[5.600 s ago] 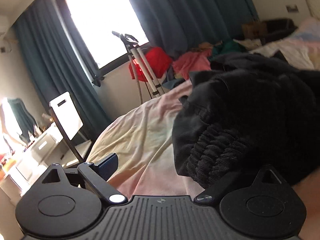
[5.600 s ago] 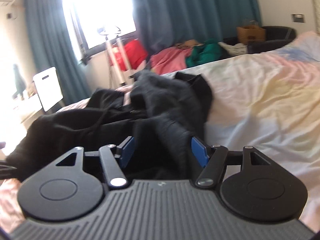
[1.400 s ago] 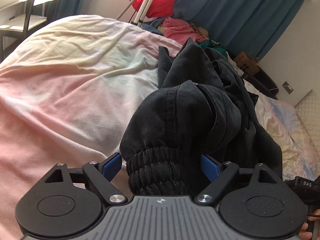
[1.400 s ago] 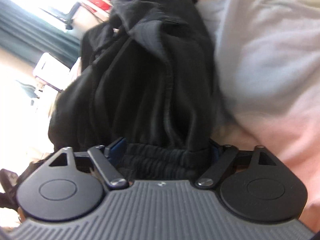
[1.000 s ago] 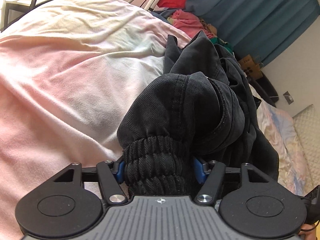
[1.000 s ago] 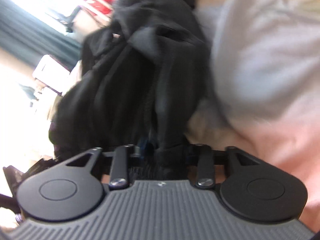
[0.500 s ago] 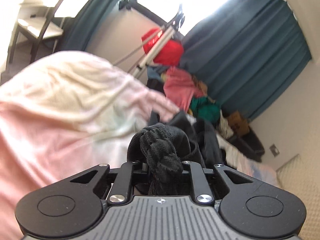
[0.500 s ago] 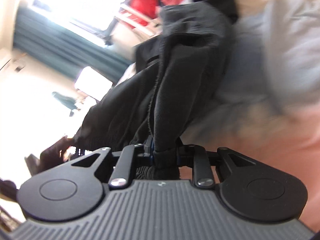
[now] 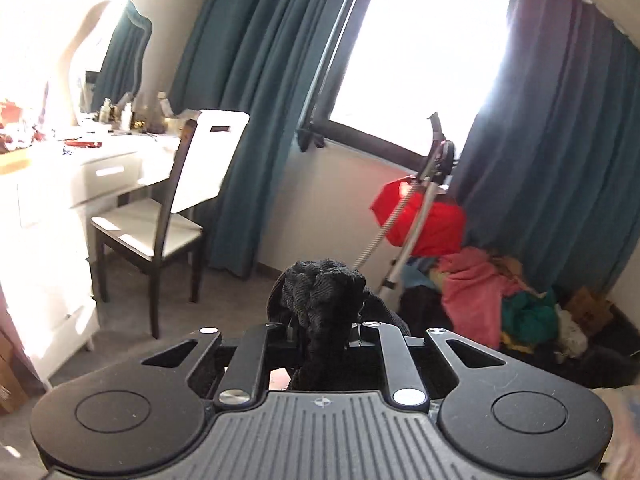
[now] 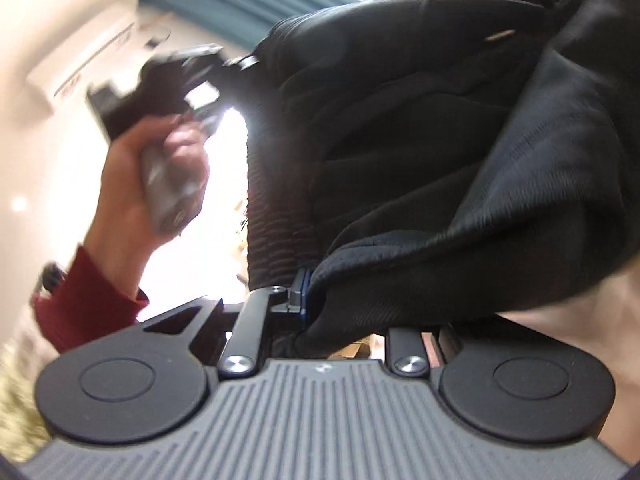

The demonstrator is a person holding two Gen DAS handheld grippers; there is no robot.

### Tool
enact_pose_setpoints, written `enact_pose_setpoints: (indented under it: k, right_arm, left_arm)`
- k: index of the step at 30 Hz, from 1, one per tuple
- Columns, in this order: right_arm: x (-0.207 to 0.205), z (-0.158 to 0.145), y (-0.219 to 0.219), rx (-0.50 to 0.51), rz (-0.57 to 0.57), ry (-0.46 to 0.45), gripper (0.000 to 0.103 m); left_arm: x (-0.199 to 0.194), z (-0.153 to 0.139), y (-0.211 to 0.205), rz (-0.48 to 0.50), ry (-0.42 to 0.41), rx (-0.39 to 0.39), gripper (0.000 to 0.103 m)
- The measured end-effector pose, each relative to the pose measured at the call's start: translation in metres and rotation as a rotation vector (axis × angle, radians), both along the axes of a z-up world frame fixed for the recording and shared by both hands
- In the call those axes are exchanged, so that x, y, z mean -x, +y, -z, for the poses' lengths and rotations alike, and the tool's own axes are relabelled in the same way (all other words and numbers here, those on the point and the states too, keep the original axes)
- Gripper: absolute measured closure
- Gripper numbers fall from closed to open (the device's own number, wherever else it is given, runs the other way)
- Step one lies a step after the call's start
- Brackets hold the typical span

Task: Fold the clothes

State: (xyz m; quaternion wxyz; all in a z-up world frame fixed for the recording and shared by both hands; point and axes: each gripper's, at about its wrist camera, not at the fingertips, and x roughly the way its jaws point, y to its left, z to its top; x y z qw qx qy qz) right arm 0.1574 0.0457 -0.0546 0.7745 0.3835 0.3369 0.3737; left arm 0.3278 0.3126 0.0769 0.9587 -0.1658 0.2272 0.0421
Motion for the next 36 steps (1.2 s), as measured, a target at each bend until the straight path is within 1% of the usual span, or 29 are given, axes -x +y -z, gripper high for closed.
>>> enact_pose_setpoints:
  k: [1,4,7,8,10,12,13,14,15,16,17,18,19,20,22,26,27,29,31,33,36]
  right_arm:
    - [-0.009,0.004,0.014,0.017,-0.006,0.013,0.08]
    - [-0.026,0.029,0.043,0.099,-0.024,0.055,0.08]
    - [-0.041,0.058,0.054,0.15,-0.04,0.121,0.08]
    - [-0.045,0.065,0.055,0.15,-0.045,0.144,0.08]
    - [-0.047,0.071,0.055,0.148,-0.052,0.168,0.077]
    - [-0.047,0.066,0.056,0.162,-0.058,0.168,0.076]
    - [-0.046,0.062,0.055,0.171,-0.064,0.171,0.072]
    - [-0.049,0.058,0.055,0.184,-0.072,0.173,0.069]
    - [-0.054,0.053,0.055,0.199,-0.08,0.175,0.058]
    - [-0.051,0.044,0.053,0.216,-0.084,0.15,0.041]
    - [-0.046,0.034,0.051,0.233,-0.086,0.12,0.032]
    - [-0.041,0.023,0.048,0.251,-0.088,0.089,0.019]
    - [-0.037,0.013,0.045,0.268,-0.09,0.058,0.019]
    - [-0.032,0.003,0.043,0.285,-0.093,0.027,0.02]
    - [-0.01,-0.02,0.026,0.337,-0.072,-0.047,0.02]
    - [0.03,-0.059,-0.015,0.404,-0.015,-0.159,0.02]
    - [0.047,-0.064,-0.035,0.422,0.006,-0.186,0.02]
    - [0.073,-0.077,-0.061,0.45,0.045,-0.235,0.02]
    - [0.09,-0.092,-0.092,0.477,0.09,-0.271,0.02]
    - [0.103,-0.09,-0.113,0.518,0.135,-0.313,0.02]
    - [0.13,-0.089,-0.148,0.582,0.205,-0.376,0.02]
  left_arm:
    - [-0.01,0.015,0.01,-0.015,0.024,-0.006,0.086]
    - [-0.038,0.06,0.041,-0.059,0.098,-0.025,0.086]
    - [-0.067,0.104,0.071,-0.103,0.171,-0.044,0.085]
    - [-0.075,0.119,0.081,-0.117,0.194,-0.049,0.084]
    - [-0.075,0.136,0.09,-0.132,0.207,-0.023,0.082]
    - [-0.067,0.138,0.092,-0.132,0.196,-0.022,0.077]
    - [-0.061,0.134,0.091,-0.131,0.196,-0.027,0.07]
    - [-0.055,0.129,0.089,-0.13,0.196,-0.032,0.057]
    - [-0.048,0.125,0.088,-0.128,0.196,-0.037,0.054]
    - [-0.042,0.121,0.086,-0.127,0.195,-0.042,0.047]
    - [-0.029,0.115,0.081,-0.125,0.178,-0.049,0.039]
    - [-0.016,0.108,0.077,-0.123,0.162,-0.056,0.034]
    - [-0.003,0.102,0.072,-0.121,0.145,-0.062,0.02]
    - [0.011,0.095,0.068,-0.119,0.128,-0.069,0.016]
    - [0.038,0.084,0.051,-0.097,0.103,-0.097,0.016]
    - [0.101,0.063,-0.004,-0.011,0.056,-0.149,0.016]
    - [0.117,0.059,-0.019,0.01,0.039,-0.154,0.016]
    - [0.153,0.05,-0.054,0.053,-0.001,-0.159,0.016]
    - [0.188,0.043,-0.086,0.099,-0.029,-0.132,0.016]
    - [0.221,0.037,-0.116,0.147,-0.057,-0.101,0.016]
    - [0.268,0.032,-0.166,0.202,-0.104,-0.138,0.016]
